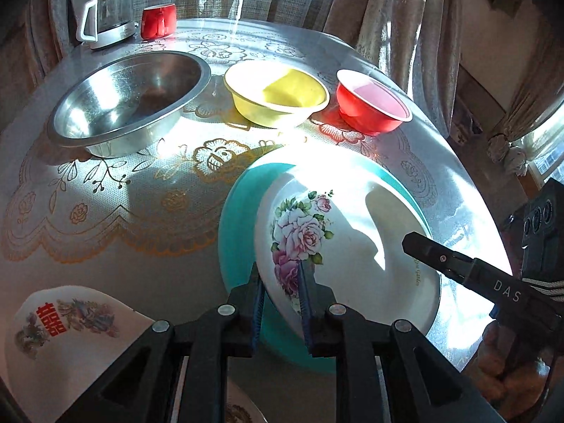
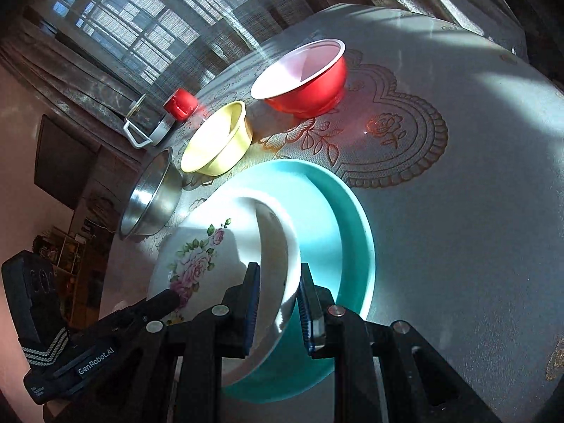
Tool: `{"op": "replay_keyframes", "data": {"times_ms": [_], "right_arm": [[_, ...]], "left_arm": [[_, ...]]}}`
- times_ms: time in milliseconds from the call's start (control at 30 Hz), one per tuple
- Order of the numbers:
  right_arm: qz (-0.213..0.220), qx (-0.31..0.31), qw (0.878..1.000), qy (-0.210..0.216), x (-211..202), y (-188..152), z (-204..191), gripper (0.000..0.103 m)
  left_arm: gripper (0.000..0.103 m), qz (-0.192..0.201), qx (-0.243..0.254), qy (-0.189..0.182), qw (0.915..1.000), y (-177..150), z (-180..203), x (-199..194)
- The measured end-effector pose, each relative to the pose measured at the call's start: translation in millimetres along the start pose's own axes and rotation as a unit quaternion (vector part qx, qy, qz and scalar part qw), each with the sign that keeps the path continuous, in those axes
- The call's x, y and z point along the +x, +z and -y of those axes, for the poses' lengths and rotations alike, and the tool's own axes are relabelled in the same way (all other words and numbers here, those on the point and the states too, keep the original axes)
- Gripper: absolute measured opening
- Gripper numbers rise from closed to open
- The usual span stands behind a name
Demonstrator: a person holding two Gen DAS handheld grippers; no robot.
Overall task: Organize plates and bowls
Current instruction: 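Carry the rose plate onto the teal plate and open the left gripper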
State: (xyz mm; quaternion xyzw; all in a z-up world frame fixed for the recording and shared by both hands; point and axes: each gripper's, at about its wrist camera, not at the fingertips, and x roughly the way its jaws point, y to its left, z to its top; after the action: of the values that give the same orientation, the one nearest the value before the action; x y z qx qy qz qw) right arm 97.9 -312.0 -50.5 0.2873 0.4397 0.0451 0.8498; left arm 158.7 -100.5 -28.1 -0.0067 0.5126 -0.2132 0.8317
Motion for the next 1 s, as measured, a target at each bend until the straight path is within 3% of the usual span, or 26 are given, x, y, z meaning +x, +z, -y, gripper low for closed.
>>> {"op": "replay_keyframes", "data": {"times_ms": [300,1000], "right_arm": [[0.029,-0.076,0.994,-0.078,4,-2,-13,0.018],[0.045,-0.072,0.995,-0.051,-18,-6,-10,0.026]], "left_arm": [[0.019,-0.009,0.011,0.018,0.9997,2,6,9],[0.022,0.036,-0.028,0.008,0.9989,-8,-8,-20]]}}
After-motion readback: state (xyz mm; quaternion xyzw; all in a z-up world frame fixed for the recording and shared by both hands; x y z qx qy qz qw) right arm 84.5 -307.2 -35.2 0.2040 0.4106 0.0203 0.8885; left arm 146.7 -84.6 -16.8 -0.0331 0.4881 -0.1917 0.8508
